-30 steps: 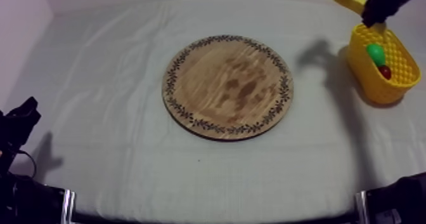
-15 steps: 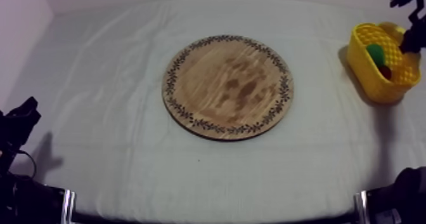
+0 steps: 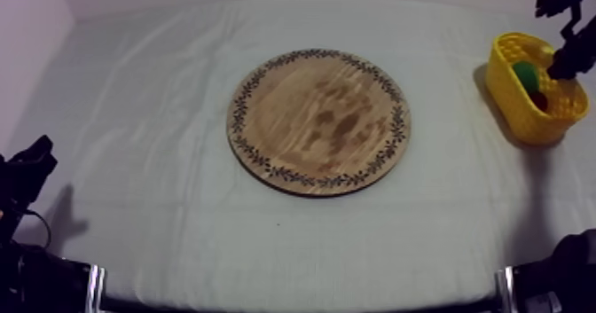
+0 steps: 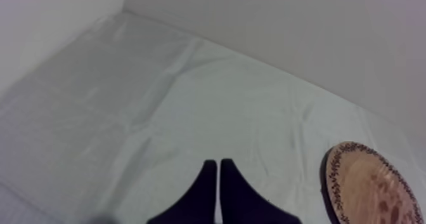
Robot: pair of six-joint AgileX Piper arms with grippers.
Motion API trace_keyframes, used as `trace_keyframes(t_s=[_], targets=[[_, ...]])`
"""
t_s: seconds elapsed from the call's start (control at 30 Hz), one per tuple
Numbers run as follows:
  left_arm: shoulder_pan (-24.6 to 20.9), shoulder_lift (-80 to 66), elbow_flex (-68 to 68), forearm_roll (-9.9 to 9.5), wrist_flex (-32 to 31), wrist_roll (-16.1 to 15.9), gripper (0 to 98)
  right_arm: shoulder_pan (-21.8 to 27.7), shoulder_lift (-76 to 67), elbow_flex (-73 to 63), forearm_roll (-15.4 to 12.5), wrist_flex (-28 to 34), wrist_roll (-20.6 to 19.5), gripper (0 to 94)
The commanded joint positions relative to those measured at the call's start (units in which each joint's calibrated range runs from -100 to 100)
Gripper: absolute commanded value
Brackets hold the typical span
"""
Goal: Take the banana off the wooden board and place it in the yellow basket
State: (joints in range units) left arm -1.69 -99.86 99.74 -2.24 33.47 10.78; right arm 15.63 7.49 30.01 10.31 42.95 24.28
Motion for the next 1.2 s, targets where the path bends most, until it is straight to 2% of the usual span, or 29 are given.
trace_keyframes(t_s=[0.0,0.17,0.3,0.37,0.5,0.6,0.83,1.07,1.17], targets=[[0.0,0.0,0.0,0.02,0.0,0.0,0.1,-0.4,1.4,-0.2,0.4,-0.3,-0.6,35.6],[0.0,0.0,0.0,0.02,0.0,0.0,0.1,-1.4,3.1,0.2,1.1,-1.8,-1.7,35.9],[0.0,0.0,0.0,0.02,0.0,0.0,0.1,-1.6,2.7,0.5,0.1,-2.4,-1.7,37.3],[0.0,0.0,0.0,0.02,0.0,0.0,0.1,-1.5,1.5,1.0,-1.2,-2.6,-1.1,31.4],[0.0,0.0,0.0,0.02,0.0,0.0,0.1,-1.2,-3.3,3.8,-4.0,-3.4,-0.9,10.4],[0.0,0.0,0.0,0.02,0.0,0.0,0.1,-1.2,-9.0,7.9,-6.1,-4.0,-0.9,4.0],[0.0,0.0,0.0,0.02,0.0,0.0,0.1,-2.0,-25.4,22.3,-11.7,-5.4,0.8,1.0],[0.0,0.0,0.0,0.02,0.0,0.0,0.1,-2.6,-44.1,39.5,-15.3,-7.2,2.5,0.8],[0.0,0.0,0.0,0.02,0.0,0.0,0.1,-3.2,-52.6,46.5,-15.5,-8.4,1.9,0.7]])
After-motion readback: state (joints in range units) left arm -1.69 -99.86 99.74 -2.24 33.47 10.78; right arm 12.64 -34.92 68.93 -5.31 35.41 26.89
